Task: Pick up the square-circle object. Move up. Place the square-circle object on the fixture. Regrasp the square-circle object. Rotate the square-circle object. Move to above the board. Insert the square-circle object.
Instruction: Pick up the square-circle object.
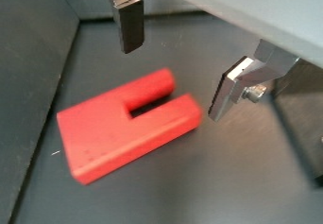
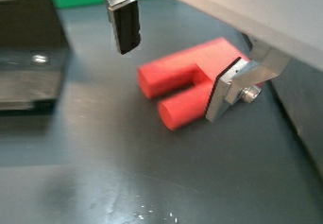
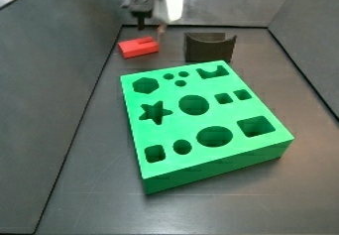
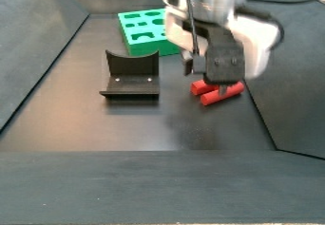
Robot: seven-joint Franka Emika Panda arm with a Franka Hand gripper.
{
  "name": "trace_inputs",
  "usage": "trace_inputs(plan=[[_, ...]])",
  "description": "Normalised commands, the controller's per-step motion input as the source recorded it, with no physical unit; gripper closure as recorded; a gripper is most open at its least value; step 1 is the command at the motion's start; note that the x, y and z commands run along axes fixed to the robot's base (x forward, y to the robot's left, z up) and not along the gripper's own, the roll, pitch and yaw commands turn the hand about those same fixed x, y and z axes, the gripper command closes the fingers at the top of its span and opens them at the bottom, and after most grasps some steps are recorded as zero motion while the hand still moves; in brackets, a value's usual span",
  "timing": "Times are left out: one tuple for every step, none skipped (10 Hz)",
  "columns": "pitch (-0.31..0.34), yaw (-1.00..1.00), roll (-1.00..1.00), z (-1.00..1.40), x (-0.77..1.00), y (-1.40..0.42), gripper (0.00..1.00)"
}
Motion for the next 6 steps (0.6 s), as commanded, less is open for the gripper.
trace_inputs(plan=[[-0.38,-0.5,-0.13,-0.39,-0.38,0.0,0.0],[-0.434,-0.39,-0.15,-0.31,-0.42,0.0,0.0],[-0.333,-0.2,-0.11,-0.17,-0.27,0.0,0.0],[-0.284,-0.08,-0.13,-0.21,-0.22,0.05,0.0],[-0.16,-0.09,-0.07,-0.22,-0.07,0.02,0.0],[-0.114,-0.03,-0.13,-0.26,0.0,0.0,0.0]])
